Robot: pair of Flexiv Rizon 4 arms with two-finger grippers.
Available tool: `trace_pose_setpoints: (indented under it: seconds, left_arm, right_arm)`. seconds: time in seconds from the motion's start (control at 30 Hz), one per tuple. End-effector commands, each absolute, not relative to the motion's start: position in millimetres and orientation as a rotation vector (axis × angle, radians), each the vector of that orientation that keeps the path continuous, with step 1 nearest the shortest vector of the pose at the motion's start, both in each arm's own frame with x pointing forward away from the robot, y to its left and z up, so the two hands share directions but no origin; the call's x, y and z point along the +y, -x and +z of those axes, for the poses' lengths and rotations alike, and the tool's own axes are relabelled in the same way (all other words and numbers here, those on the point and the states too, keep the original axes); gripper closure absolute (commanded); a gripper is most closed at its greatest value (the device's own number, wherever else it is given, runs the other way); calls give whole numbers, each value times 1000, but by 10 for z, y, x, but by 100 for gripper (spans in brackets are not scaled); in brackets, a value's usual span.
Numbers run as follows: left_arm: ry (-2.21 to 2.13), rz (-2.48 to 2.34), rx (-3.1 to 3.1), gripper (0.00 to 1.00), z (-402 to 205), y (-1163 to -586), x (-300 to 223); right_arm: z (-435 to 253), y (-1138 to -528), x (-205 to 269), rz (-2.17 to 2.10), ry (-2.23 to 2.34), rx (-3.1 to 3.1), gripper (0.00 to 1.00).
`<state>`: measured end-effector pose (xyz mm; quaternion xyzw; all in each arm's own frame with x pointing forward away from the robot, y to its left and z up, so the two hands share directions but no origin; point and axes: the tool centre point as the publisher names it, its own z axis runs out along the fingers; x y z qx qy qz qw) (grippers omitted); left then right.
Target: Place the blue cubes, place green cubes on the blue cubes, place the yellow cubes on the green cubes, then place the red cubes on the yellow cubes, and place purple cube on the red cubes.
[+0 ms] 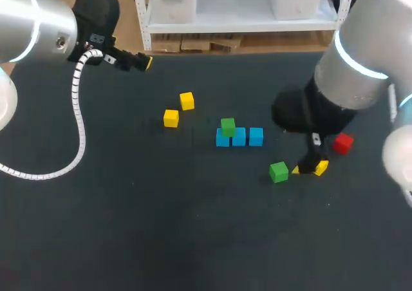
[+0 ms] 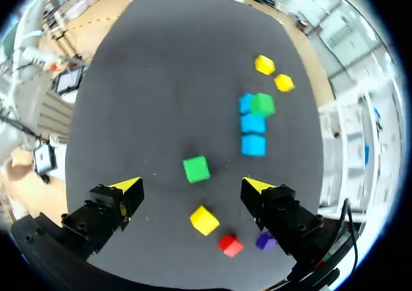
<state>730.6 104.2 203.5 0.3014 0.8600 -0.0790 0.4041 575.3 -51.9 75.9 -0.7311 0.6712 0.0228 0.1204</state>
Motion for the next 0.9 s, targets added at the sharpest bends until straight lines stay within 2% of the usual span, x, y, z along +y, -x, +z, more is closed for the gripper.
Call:
trace_pose_setpoints:
  seconds: [0.03,0.87,0.9]
  left_arm:
    - [-762,-201,2170,0,2033,-7309,1048]
    - [-762,-201,2170,0,2033,-7309,1048]
    - [-762,-201,2170,0,2033,-7309,1048]
  right_arm:
    - [588,-5806,-372,184,2241,1984,0]
    - [119,-5877,-448,225,2406,2012,0]
    - [115,-5877,-448,228,2411,2010,6]
